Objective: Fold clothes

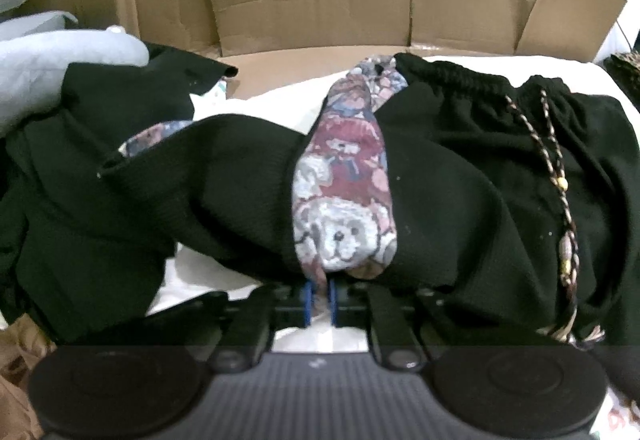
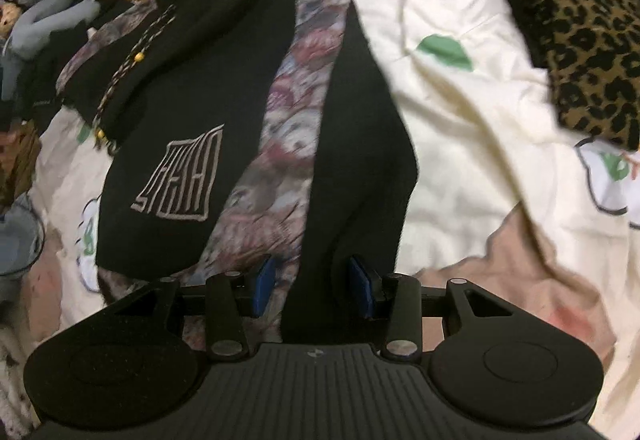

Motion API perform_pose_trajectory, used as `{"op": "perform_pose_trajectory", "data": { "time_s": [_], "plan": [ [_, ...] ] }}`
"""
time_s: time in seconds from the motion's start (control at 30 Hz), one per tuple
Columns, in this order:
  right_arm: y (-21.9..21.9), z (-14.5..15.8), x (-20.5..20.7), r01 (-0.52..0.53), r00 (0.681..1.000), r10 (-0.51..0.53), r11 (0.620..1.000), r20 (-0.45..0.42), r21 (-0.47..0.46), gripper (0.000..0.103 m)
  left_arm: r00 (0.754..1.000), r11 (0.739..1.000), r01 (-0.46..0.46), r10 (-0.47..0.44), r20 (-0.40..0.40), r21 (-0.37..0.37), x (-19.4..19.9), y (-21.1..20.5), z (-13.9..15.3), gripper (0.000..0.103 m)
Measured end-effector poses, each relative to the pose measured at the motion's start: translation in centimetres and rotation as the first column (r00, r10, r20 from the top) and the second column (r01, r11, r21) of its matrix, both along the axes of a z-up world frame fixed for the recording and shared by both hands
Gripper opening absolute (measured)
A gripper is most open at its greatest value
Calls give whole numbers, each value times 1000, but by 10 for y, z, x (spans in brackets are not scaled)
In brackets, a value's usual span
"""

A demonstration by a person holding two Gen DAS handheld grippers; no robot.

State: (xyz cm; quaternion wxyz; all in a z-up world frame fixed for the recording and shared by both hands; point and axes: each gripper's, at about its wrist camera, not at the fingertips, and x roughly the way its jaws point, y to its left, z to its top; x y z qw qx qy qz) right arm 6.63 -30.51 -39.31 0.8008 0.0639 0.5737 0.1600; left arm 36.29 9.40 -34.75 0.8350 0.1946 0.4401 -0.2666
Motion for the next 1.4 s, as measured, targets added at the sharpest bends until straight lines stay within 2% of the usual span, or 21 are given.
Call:
{"op": "perform_pose_trajectory", "data": {
  "time_s": [0.2,0.47,0.53,0.57,0.6,0.67,0.7,0.83,1.03,1.4],
  "plan": [
    [2,21,-8,3,998,-1,1000,62,-27,48,999,1000,18,-18,29,-13,-4,4,17,6],
    [15,-9,-8,-30,999,30,1000,-37,-6,48,997,996,77,-77,19,-35,-14,4,51,4],
    [21,-16,-7,-43,998,42,999,-42,-33,46,995,995,97,-96,18,-38,-18,3,63,3],
    [21,-19,-7,-47,998,45,998,-45,-42,38,994,993,109,-108,16,-37,-21,2,69,3],
    [21,-21,-7,-50,998,47,998,-49,-47,17,993,992,120,-119,13,-34,-23,1,75,3],
    [20,-20,-6,-57,997,55,997,-50,-48,5,991,990,135,-135,5,-31,-27,0,86,3],
    [19,-18,-5,-61,997,59,997,-45,-48,3,990,989,141,-141,-1,-34,-29,0,92,3],
    [10,-4,-5,-59,998,59,997,-4,-55,1,988,987,150,-152,-25,-53,-35,-3,120,3],
    [-18,22,3,22,998,-18,997,60,-72,1,985,986,114,-128,-114,-123,-39,-9,156,3],
    [-75,67,38,101,983,-68,976,172,-191,1,971,980,75,-114,-211,-183,-11,-24,184,3]
  ]
}}
